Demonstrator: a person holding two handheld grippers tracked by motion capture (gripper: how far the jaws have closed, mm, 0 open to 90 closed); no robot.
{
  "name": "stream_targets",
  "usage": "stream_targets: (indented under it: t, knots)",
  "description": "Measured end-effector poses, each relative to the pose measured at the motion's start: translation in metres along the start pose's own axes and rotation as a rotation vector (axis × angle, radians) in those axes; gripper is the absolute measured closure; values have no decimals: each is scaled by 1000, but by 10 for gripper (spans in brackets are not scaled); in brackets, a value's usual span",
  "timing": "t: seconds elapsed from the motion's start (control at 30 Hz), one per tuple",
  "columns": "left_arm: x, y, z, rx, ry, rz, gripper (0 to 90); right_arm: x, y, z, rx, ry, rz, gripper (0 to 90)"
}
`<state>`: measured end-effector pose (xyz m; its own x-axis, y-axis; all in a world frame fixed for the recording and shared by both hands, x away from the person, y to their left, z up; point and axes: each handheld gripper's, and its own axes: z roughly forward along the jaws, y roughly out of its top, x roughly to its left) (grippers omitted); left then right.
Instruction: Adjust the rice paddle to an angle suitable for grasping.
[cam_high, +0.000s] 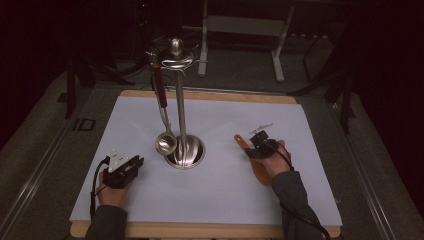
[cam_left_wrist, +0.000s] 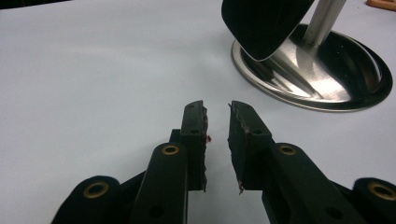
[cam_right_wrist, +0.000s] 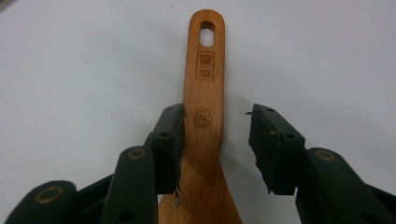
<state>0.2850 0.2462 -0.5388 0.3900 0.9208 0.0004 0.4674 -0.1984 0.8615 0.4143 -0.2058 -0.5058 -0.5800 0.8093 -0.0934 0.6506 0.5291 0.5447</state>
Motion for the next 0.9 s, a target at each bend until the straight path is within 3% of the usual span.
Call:
stream_targets:
  t: [0.3, 0.43, 0.67, 0.9]
  knots:
    - [-1, 0, 0, 1, -1, 8, 760, 3, 11, 7, 59, 2, -14, 569]
    - [-1, 0, 0, 5, -1, 9, 759, -1, 10, 7, 85, -2, 9, 645]
    - [-1, 0, 1, 9, 0, 15, 758, -11, -3, -1, 114, 23, 43, 666]
    - [-1, 0, 1, 9, 0, 14, 758, -10, -15, -11, 146, 43, 4, 679]
